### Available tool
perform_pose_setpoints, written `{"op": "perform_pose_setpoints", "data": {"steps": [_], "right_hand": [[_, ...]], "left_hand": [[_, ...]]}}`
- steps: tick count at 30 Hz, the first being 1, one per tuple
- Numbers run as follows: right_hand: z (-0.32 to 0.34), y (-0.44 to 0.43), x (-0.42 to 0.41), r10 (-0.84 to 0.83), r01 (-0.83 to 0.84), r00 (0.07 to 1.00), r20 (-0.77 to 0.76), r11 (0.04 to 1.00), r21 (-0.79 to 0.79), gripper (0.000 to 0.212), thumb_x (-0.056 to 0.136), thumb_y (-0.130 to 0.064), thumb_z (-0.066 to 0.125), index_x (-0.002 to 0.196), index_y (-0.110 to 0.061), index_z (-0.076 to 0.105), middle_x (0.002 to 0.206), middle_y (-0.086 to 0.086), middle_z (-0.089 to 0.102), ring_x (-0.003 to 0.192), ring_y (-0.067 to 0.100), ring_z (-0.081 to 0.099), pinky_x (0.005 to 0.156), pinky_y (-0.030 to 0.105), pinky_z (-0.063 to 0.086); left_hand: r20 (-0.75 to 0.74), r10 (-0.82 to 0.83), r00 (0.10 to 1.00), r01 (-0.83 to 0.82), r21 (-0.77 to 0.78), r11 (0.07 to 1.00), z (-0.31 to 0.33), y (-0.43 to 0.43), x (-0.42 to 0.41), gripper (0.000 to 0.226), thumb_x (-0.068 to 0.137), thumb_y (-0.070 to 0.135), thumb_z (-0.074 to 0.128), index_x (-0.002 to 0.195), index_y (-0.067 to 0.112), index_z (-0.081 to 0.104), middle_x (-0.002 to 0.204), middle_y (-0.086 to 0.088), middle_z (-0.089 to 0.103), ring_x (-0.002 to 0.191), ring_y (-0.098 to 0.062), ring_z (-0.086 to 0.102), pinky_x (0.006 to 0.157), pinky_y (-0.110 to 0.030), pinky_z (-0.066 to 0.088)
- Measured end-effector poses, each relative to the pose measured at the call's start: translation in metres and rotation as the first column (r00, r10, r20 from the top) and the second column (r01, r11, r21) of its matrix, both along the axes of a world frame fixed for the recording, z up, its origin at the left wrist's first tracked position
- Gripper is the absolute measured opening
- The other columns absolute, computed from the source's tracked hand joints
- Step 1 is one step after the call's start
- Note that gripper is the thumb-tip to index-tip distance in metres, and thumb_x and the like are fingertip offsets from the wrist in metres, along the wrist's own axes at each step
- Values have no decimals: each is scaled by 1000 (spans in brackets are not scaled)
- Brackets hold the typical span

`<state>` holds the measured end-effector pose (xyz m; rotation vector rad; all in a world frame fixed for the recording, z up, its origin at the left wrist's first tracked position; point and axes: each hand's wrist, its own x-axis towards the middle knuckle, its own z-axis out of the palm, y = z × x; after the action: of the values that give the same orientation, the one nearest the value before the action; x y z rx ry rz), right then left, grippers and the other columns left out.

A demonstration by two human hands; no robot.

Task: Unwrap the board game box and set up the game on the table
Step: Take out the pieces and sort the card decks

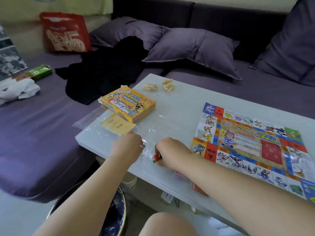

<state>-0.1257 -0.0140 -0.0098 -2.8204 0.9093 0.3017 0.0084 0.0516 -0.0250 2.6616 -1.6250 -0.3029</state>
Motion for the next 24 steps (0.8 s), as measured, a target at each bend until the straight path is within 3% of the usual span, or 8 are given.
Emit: {"op": "perform_pose_setpoints", "data": {"steps": [3,10,15,18,21,24], "right_hand": [[-3,-3,-3,22,-25,998,54,999,43,19,84,-21,60,98,-9,67,96,11,61,88,32,60,65,27,42],[1,-4,-6,76,-90,989,130,991,103,30,85,-26,64,111,-13,57,111,9,54,99,28,54,73,30,40],[2,-3,-8,67,-89,983,168,988,123,29,85,-22,61,112,-17,54,108,8,53,95,27,54,72,31,42],[1,-3,-9,53,-79,980,191,988,132,28,84,-20,61,112,-17,55,107,7,52,94,27,54,70,30,41],[0,-4,-10,43,-73,976,214,988,135,27,82,-20,63,108,-16,57,105,7,53,94,26,55,69,29,40],[-2,-3,-9,34,-72,968,249,987,147,27,81,-19,64,106,-13,58,103,8,54,93,27,55,70,31,41]], "left_hand": [[5,13,1000,-13,-21,1000,-3,-1,0,24,94,28,53,114,21,64,116,-2,52,103,-23,56,80,-33,52],[-15,42,999,-43,-59,997,-6,-2,0,24,94,22,49,111,17,65,109,-2,53,95,-21,58,74,-30,51],[-225,104,969,-160,-246,956,5,7,-2,21,91,28,51,106,18,61,96,2,51,79,-15,52,64,-25,39],[-347,82,934,-216,-366,905,8,21,-21,15,90,25,51,102,20,58,93,4,55,78,-13,53,63,-22,39],[-475,41,879,-236,-359,903,2,31,-45,8,90,22,51,97,22,54,94,7,57,75,-11,54,58,-17,38],[-597,65,800,-311,-320,895,-4,31,-53,7,90,20,50,94,23,55,92,4,63,69,-14,57,53,-21,37]]}}
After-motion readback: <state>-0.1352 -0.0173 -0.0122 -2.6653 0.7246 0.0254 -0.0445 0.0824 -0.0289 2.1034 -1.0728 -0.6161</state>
